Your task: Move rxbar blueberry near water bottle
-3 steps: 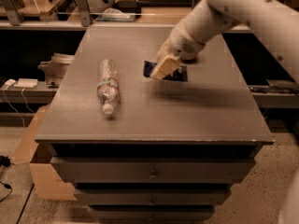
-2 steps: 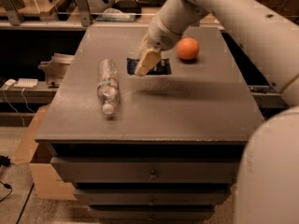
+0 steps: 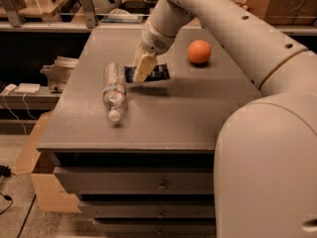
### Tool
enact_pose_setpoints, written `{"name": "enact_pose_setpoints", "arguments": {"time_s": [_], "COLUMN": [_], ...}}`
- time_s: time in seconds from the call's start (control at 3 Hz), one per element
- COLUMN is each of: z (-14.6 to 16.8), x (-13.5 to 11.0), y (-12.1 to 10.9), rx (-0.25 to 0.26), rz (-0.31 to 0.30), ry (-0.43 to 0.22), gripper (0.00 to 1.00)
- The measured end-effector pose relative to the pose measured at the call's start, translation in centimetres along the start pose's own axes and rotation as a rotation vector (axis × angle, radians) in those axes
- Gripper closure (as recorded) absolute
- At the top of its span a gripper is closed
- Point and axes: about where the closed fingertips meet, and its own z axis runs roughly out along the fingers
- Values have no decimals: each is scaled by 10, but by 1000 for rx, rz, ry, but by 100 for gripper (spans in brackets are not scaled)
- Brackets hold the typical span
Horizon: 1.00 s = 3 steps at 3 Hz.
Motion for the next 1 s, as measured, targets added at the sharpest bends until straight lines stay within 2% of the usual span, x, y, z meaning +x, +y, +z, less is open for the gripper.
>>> {"name": "enact_pose_setpoints", "arguments": {"time_s": [0.33, 0.67, 1.0], "z": [3, 8, 16], "x": [2, 7, 9], "y": [1, 3, 5], "rx": [-6, -23, -47], "rz": [7, 27, 36], "ry": [7, 13, 10], "gripper": [100, 82, 59]}}
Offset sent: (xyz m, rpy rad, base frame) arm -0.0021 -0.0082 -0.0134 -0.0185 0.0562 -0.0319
